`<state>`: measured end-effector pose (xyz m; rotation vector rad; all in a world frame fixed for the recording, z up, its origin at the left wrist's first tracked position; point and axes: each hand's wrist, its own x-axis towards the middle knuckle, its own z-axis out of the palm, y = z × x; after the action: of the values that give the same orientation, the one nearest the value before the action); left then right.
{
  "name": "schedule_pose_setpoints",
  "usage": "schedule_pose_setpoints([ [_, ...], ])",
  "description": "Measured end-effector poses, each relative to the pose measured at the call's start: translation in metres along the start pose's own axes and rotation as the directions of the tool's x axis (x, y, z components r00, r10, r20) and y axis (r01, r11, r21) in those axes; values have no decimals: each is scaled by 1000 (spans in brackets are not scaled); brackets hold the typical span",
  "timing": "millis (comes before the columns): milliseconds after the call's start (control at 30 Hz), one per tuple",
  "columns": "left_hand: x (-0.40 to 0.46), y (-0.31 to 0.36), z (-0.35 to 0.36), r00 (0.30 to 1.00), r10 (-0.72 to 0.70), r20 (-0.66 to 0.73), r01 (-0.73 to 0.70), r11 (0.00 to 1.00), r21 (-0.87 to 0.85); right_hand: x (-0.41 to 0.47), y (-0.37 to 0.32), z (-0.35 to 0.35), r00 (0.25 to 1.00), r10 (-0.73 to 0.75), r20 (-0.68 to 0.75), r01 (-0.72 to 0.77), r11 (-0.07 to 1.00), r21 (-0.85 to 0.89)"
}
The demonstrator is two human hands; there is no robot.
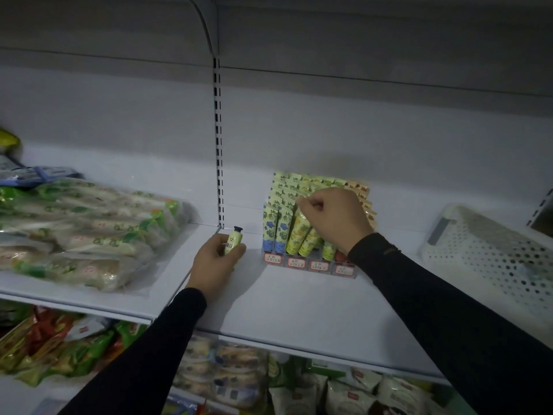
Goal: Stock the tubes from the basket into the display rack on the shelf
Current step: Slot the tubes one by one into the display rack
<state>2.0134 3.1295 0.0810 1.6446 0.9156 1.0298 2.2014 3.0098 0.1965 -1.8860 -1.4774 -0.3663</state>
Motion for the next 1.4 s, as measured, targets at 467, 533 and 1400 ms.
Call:
schedule_pose_setpoints([
  [467, -19, 75, 27, 976, -16, 217, 97, 924, -371, -39, -9, -20, 937, 47, 346, -153, 946, 285],
  [533, -20, 85, 33, 969, -108, 222, 203, 858, -471, -44, -6, -21, 892, 39, 451, -177, 947, 270],
  [1400, -34, 75, 58, 938, 104, 329, -118, 993, 22, -39, 18, -41, 867, 279, 413, -498, 485, 718],
])
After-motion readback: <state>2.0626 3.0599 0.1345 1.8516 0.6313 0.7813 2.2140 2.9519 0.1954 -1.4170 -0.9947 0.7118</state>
